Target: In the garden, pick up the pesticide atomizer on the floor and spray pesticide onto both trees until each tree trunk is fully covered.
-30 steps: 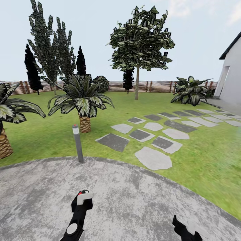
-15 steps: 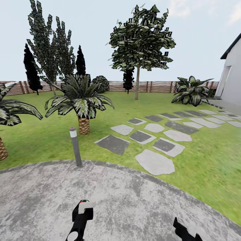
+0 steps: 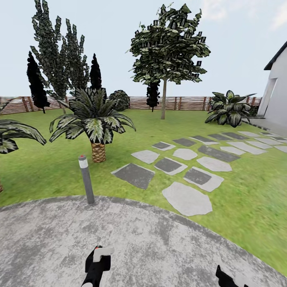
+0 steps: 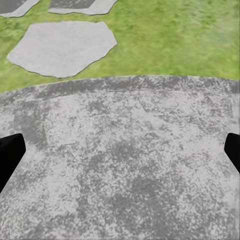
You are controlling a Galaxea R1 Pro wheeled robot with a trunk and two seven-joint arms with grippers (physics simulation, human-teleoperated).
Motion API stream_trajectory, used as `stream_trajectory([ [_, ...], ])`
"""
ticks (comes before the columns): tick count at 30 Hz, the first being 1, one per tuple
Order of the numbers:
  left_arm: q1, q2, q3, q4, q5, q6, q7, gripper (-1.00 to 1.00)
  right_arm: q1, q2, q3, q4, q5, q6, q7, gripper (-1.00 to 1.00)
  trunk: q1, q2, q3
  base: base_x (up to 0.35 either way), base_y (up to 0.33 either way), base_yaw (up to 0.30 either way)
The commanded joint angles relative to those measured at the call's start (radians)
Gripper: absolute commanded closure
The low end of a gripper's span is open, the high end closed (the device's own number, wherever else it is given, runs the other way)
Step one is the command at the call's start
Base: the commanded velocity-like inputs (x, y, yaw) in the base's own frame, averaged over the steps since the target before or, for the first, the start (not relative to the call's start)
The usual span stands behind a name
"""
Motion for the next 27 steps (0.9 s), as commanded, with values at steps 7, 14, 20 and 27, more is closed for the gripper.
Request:
stream_trajectory([
  [7,-0.003,0.002,-0.009,0.07,0.004,-0.001,0.002,1.0,-0.001,-0.01,-0.005,0.012,-0.011,-0.009,0.0,-1.0,0.001,-0.002,-0.002,0.333,-0.01,-0.027],
  [14,-0.004,0.003,-0.011,0.108,0.002,-0.002,0.0,1.0,-0.001,-0.012,-0.036,0.014,-0.01,-0.01,0.001,-1.0,0.001,-0.002,-0.002,0.333,-0.088,-0.023],
  [20,-0.003,0.004,-0.011,0.13,0.006,-0.01,0.0,1.0,-0.001,-0.014,-0.042,0.014,-0.009,-0.01,0.002,-1.0,0.001,-0.002,-0.002,0.336,-0.041,-0.184],
  [27,-0.003,0.004,-0.015,0.142,0.004,-0.044,-0.001,1.0,-0.001,-0.016,-0.044,0.013,-0.009,-0.01,0.001,-1.0,0.001,-0.002,-0.002,0.339,0.079,-0.253],
])
